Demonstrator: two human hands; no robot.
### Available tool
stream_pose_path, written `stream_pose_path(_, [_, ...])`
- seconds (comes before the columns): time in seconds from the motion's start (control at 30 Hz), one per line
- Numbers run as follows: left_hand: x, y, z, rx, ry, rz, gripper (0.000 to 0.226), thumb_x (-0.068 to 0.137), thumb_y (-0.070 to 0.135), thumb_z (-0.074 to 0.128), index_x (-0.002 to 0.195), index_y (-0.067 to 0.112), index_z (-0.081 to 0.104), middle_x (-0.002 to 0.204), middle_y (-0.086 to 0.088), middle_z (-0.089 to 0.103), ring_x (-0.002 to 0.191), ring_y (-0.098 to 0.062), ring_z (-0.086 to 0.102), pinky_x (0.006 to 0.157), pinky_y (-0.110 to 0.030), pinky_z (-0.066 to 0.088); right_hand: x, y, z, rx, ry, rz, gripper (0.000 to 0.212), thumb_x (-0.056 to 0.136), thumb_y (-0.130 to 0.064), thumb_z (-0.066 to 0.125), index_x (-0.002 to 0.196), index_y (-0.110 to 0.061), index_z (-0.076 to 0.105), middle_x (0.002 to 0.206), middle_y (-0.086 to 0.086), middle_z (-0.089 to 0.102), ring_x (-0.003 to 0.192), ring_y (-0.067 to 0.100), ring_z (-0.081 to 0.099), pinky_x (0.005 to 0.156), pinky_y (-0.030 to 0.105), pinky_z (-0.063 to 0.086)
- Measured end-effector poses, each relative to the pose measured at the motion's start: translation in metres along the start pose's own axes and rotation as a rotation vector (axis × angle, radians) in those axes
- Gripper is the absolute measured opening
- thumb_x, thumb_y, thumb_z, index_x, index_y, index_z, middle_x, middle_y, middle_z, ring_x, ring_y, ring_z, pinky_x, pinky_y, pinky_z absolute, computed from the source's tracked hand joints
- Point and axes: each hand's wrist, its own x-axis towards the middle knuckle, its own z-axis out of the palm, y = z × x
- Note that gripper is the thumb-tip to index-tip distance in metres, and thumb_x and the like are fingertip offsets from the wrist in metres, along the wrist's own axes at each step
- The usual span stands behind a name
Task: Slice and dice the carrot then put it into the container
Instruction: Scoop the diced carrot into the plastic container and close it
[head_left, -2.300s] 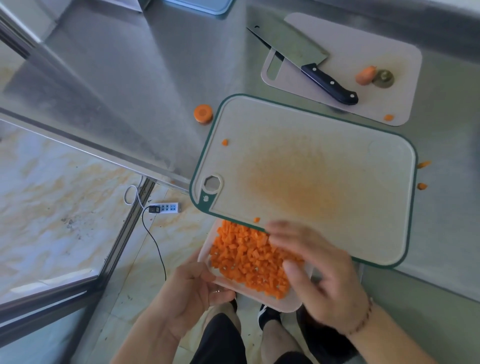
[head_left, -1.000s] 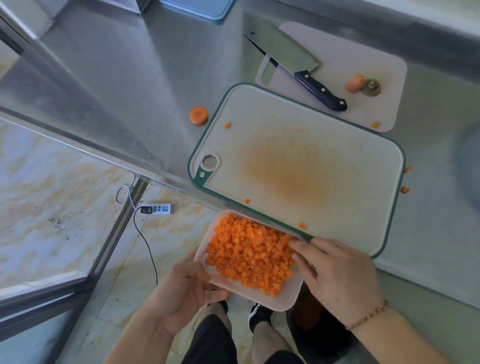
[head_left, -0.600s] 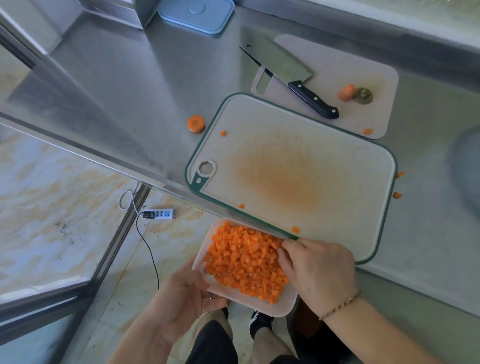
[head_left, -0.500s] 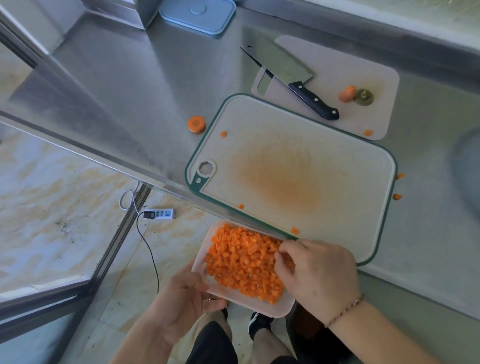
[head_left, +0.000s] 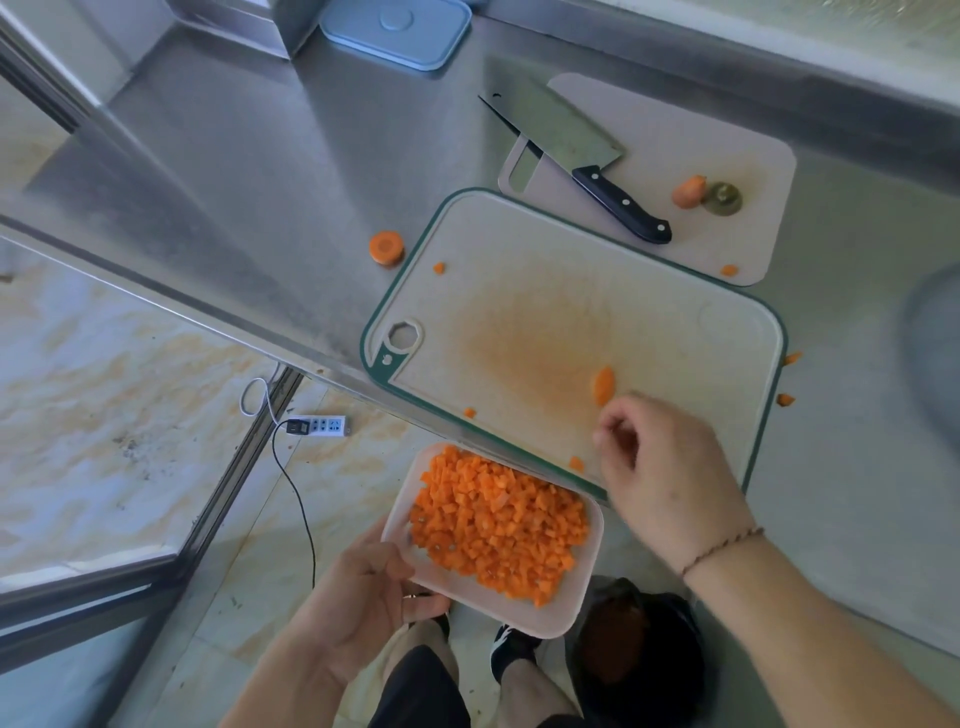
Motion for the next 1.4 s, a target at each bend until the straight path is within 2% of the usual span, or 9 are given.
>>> stream_pose_path(0.17, [-0.001,0.003,0.005,0.007,-0.021,-0.009,0.079,0.052,-0.002,0.054,0.130,0.010,0.063,0.107,-0.025,0.067,0.082,-0.038,0.065,0.055,-0.040,0.062,-0.018,-0.027,0.025,-0.107,-0.078,-0.096,0.007,0.090,-0.027,0.043,0.086,-0.023,0.046,0.087,-0.006,0.047,0.085,0.012,0.045,0.071,0.026,0.048])
stream_pose_path(0.37, [-0.004,0.006,0.007,0.007,-0.023,-0.011,0.078,0.051,-0.003,0.054,0.127,0.008,0.063,0.099,-0.024,0.067,0.074,-0.035,0.067,0.054,-0.039,0.061,-0.015,-0.023,0.025,0.068,-0.048,-0.277,0.018,0.079,-0.018,0.044,0.065,-0.023,0.054,0.067,-0.013,0.054,0.070,0.009,0.050,0.059,0.026,0.051])
stream_pose_path(0.47, [-0.005,0.007,0.006,-0.006,-0.014,-0.014,0.077,0.051,-0.004,0.053,0.126,0.005,0.063,0.097,-0.025,0.066,0.070,-0.034,0.067,0.052,-0.038,0.061,0.006,-0.043,0.028,0.198,-0.030,-0.356,0.017,0.084,-0.013,0.049,0.085,-0.015,0.066,0.084,-0.006,0.061,0.081,0.008,0.055,0.070,0.020,0.053])
stream_pose_path(0.6, [-0.008,0.011,0.000,-0.038,-0.002,-0.013,0.075,0.050,-0.005,0.053,0.125,0.000,0.063,0.097,-0.026,0.065,0.068,-0.034,0.065,0.051,-0.038,0.060,0.041,-0.076,0.036,0.008,-0.133,-0.390,0.021,0.088,-0.012,0.054,0.109,-0.014,0.056,0.109,0.001,0.053,0.104,0.017,0.048,0.088,0.030,0.049])
stream_pose_path(0.77, [-0.008,0.019,-0.006,-0.035,0.006,-0.002,0.074,0.052,-0.004,0.052,0.124,0.005,0.065,0.099,-0.026,0.066,0.069,-0.035,0.065,0.051,-0.038,0.061,0.036,-0.081,0.036,-0.044,-0.257,-0.518,0.012,0.083,-0.005,0.051,0.084,-0.017,0.052,0.082,0.001,0.058,0.089,0.021,0.050,0.076,0.037,0.050])
stream_pose_path(0.9, [-0.009,0.023,-0.013,-0.033,0.009,-0.005,0.075,0.051,-0.003,0.054,0.125,0.005,0.066,0.101,-0.027,0.064,0.072,-0.035,0.065,0.053,-0.038,0.060,0.057,-0.089,0.025,-0.038,-0.214,-0.417,0.007,0.087,-0.015,0.054,0.087,-0.021,0.050,0.090,-0.003,0.055,0.088,0.016,0.051,0.073,0.032,0.053])
stream_pose_path(1.07, [-0.010,0.030,-0.024,-0.078,-0.016,-0.008,0.075,0.052,-0.004,0.054,0.126,0.007,0.066,0.104,-0.028,0.065,0.073,-0.037,0.066,0.052,-0.038,0.061,0.057,-0.111,0.020,-0.282,-0.356,-0.408,0.005,0.093,-0.017,0.047,0.091,-0.021,0.050,0.097,0.003,0.056,0.092,0.023,0.054,0.074,0.033,0.050])
stream_pose_path(1.2, [-0.009,0.038,-0.027,-0.093,-0.041,-0.041,0.077,0.051,-0.004,0.052,0.126,0.006,0.065,0.103,-0.029,0.066,0.073,-0.039,0.067,0.051,-0.039,0.060,0.043,-0.112,0.014,-0.178,-0.441,-0.374,0.017,0.090,-0.014,0.046,0.077,-0.025,0.043,0.086,-0.001,0.054,0.087,0.019,0.055,0.071,0.030,0.047])
stream_pose_path(1.4, [-0.006,0.047,-0.035,-0.108,-0.088,-0.124,0.080,0.050,-0.007,0.053,0.128,0.006,0.066,0.113,-0.033,0.063,0.086,-0.043,0.061,0.056,-0.041,0.061,0.130,-0.123,0.017,0.003,-0.067,-0.281,0.012,0.089,-0.011,0.055,0.098,-0.016,0.061,0.099,-0.002,0.056,0.092,0.014,0.054,0.083,0.028,0.051])
